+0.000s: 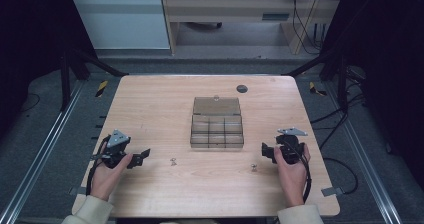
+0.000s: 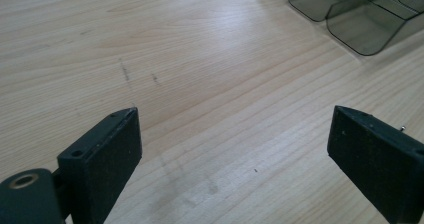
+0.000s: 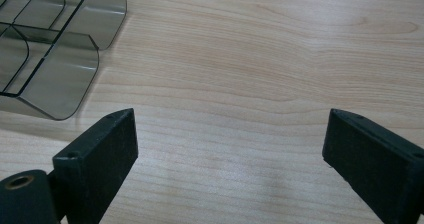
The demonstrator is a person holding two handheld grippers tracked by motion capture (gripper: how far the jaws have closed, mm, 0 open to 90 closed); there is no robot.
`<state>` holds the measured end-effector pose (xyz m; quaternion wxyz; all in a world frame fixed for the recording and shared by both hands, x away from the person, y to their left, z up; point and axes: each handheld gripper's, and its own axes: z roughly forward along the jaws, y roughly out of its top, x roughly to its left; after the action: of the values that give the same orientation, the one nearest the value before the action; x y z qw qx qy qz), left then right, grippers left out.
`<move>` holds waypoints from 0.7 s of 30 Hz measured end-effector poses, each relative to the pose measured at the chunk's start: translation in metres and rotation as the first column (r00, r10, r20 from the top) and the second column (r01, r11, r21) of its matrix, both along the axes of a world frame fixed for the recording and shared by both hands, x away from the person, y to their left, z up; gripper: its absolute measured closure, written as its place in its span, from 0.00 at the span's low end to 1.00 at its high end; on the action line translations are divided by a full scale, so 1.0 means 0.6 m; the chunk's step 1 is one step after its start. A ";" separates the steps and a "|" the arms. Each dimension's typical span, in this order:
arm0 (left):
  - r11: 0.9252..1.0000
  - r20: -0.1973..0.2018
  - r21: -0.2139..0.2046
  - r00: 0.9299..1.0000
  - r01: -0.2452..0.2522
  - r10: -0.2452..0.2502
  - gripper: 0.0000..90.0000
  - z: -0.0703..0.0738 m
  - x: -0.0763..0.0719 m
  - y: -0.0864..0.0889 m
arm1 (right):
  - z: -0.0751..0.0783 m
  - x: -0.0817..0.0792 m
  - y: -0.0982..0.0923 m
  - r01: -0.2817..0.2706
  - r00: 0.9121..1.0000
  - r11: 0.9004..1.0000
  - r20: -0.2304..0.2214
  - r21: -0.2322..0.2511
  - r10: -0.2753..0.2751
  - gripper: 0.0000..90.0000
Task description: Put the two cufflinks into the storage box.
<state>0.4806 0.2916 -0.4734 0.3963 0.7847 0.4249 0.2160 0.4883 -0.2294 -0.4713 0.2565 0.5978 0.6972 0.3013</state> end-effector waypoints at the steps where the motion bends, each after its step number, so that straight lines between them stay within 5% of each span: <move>1: 1.000 0.005 -0.002 1.000 0.005 -0.005 0.08 0.000 -0.001 -0.004 | 0.000 0.000 0.001 -0.002 1.000 1.000 -0.002 0.000 0.002 0.09; 13: 0.991 -0.022 0.071 0.993 0.114 -0.112 0.10 0.023 -0.013 -0.033 | -0.001 -0.002 0.000 -0.005 1.000 1.000 -0.011 -0.003 0.005 0.09; 15: 0.979 -0.017 0.124 0.987 0.159 -0.158 0.10 0.047 -0.012 -0.051 | -0.001 -0.003 0.000 -0.007 1.000 1.000 -0.011 -0.008 0.007 0.09; 16: 0.979 -0.017 0.124 0.987 0.159 -0.158 0.10 0.047 -0.012 -0.051 | -0.001 -0.003 0.001 -0.005 1.000 1.000 -0.012 -0.011 0.005 0.09; 18: 0.958 -0.073 0.170 0.972 0.232 -0.222 0.10 0.075 0.001 -0.076 | -0.001 -0.003 0.002 -0.006 1.000 1.000 -0.017 -0.015 0.006 0.09; 19: 0.958 -0.073 0.170 0.972 0.232 -0.222 0.10 0.075 0.001 -0.076 | -0.001 -0.003 0.002 -0.006 1.000 1.000 -0.017 -0.015 0.006 0.09; 21: 0.939 -0.116 0.206 0.959 0.277 -0.257 0.10 0.091 0.014 -0.097 | -0.002 -0.003 0.003 -0.007 1.000 1.000 -0.019 -0.019 0.007 0.08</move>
<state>0.4892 0.2335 -0.4191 0.3137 0.8828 0.3051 0.1712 0.4867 -0.2275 -0.4723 0.2546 0.5958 0.7044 0.2899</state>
